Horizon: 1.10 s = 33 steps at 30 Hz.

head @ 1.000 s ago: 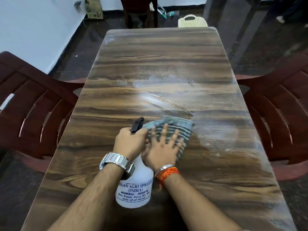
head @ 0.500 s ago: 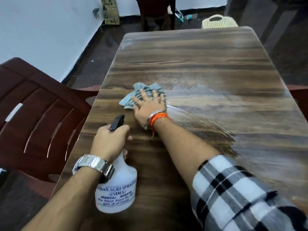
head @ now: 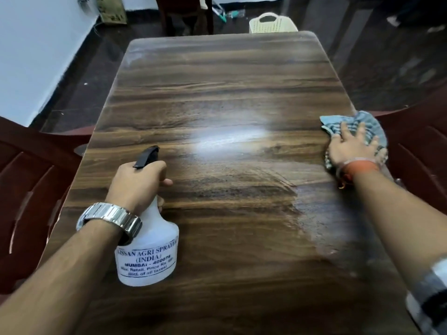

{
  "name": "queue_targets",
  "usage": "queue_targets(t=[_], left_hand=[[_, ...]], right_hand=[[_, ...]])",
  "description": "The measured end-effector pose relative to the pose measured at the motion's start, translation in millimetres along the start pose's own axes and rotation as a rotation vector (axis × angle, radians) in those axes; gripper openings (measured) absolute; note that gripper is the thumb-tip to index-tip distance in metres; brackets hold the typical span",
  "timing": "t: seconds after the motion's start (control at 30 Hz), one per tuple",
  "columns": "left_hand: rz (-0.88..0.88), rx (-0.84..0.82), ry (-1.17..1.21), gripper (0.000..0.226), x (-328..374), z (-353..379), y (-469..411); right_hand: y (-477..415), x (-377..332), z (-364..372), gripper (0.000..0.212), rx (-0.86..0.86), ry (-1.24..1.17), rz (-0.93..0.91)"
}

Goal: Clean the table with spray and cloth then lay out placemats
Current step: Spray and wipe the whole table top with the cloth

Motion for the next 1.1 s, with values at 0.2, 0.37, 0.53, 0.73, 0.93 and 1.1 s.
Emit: queue_targets(t=[0.2, 0.37, 0.53, 0.73, 0.93, 1.1], left_hand=[[0.04, -0.048, -0.106, 0.034, 8.6, 19.2, 17.1], [0.068, -0.137, -0.128, 0.025, 22.9, 58.8, 37.9], [0.127, -0.183, -0.135, 0.021, 32.1, 87.6, 64.6], [0.165, -0.223, -0.138, 0.024, 38.8, 97.7, 96.9], [0.17, -0.244, -0.148, 0.023, 29.4, 108.7, 130.0], [0.177, -0.258, -0.201, 0.026, 15.2, 138.7, 148.6]], right_hand=[[54.3, -65.6, 20.3, 0.053, 0.027, 0.049, -0.295], [207.9, -132.6, 62.0, 0.049, -0.105, 0.091, -0.883], [183.4, -82.5, 50.7, 0.05, -0.08, 0.066, -0.792], [90.5, 73.3, 4.0, 0.05, -0.005, 0.064, -0.246], [135.8, 67.8, 9.1, 0.053, -0.002, 0.078, -0.244], [258.5, -0.6, 40.6, 0.049, -0.138, 0.077, -0.788]])
Point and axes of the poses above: each hand's wrist, its own y-axis away from the middle knuckle, its own z-axis out of the palm, x = y × z, the point moved 6 cm from there along -y, towards the middle knuckle, and after that the axes turned 1 degree about y, right-handed, at the moved point
